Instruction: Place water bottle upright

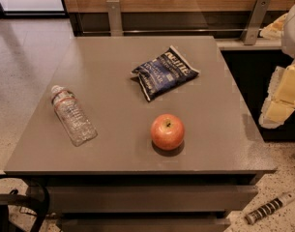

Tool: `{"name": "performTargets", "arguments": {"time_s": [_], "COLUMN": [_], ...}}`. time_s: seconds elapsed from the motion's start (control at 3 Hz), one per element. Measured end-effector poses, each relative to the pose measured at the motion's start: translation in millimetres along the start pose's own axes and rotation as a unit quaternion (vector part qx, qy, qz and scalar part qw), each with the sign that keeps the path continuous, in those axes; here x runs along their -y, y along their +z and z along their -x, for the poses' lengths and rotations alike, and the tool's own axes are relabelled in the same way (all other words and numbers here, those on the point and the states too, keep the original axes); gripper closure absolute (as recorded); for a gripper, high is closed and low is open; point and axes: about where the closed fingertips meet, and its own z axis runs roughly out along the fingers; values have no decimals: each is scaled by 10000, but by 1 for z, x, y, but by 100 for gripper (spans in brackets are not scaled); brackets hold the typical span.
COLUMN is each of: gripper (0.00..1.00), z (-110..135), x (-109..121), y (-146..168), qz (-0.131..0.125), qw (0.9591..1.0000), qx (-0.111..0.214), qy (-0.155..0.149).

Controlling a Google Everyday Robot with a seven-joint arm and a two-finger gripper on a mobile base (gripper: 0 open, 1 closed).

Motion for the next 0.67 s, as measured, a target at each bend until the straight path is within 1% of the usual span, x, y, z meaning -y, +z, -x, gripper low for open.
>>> {"name": "performTargets", "arguments": {"time_s": [0.67], "gripper": [0], "z": [27], "x": [15], "y": [-1], "qz": [-70], "qw": [9996], "qx": [259], "qy": [32]}}
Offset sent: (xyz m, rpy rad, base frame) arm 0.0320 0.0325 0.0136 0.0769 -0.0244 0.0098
